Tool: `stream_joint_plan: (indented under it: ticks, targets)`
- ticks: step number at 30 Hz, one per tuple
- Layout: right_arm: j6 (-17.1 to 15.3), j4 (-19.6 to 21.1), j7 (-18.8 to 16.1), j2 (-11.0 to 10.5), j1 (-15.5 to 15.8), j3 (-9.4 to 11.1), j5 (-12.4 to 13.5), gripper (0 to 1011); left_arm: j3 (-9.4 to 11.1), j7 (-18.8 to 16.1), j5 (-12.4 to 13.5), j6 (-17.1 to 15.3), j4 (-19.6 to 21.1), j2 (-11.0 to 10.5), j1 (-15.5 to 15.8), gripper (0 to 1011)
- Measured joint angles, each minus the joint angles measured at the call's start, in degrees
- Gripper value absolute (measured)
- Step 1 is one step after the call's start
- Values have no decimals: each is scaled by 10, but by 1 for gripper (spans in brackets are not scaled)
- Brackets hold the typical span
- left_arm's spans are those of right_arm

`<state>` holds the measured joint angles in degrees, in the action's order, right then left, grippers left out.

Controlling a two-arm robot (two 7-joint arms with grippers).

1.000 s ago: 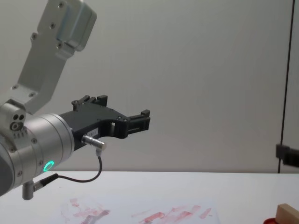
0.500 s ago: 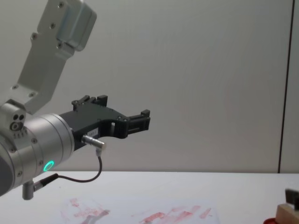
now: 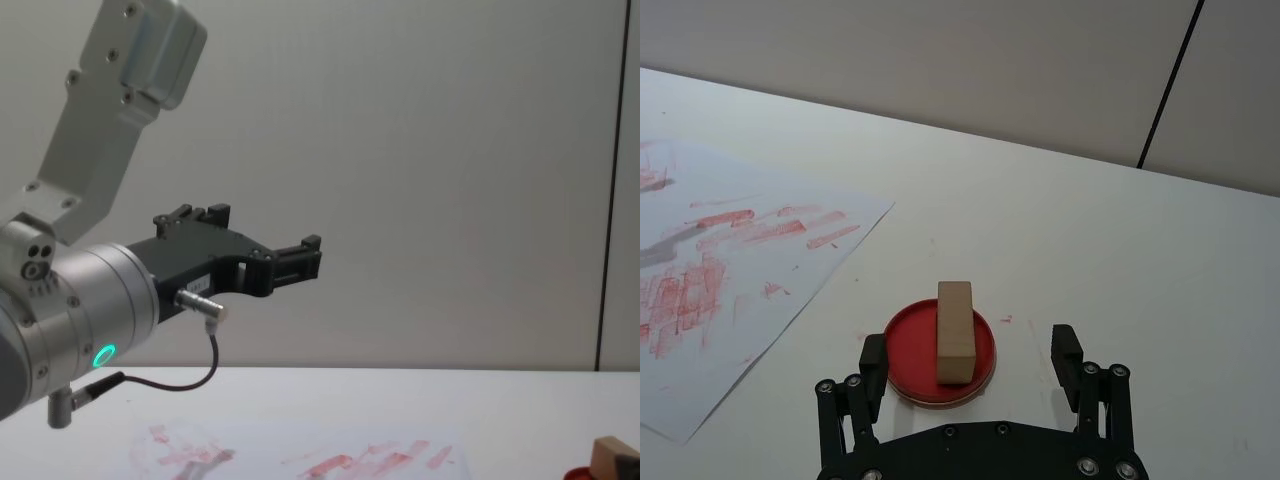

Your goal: Use the one hand to pick up the stamp and affix it onto the A4 paper.

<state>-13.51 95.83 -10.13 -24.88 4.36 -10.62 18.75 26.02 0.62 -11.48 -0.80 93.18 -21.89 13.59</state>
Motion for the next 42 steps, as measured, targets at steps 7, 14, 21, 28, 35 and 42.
stream_joint_plan:
  ticks: [7,14,21,28,35,42]
  targets:
    - [4,-23,-9,9,-16,-4,-10,1001,0,0,0,0,0,0,0,1003]
    - [7,-47,-21,20,-35,-10,-20,998,0,0,0,0,0,0,0,1002]
    - [10,-60,-26,26,-45,-12,-26,831,0,0,0,0,0,0,0,1003]
    - [11,-66,-30,29,-50,-13,-28,620,0,0,0,0,0,0,0,1003]
    - [11,-71,-32,31,-53,-14,-30,389,0,0,0,0,0,0,0,1003]
    - [11,-72,-33,31,-54,-15,-31,223,0,0,0,0,0,0,0,1002]
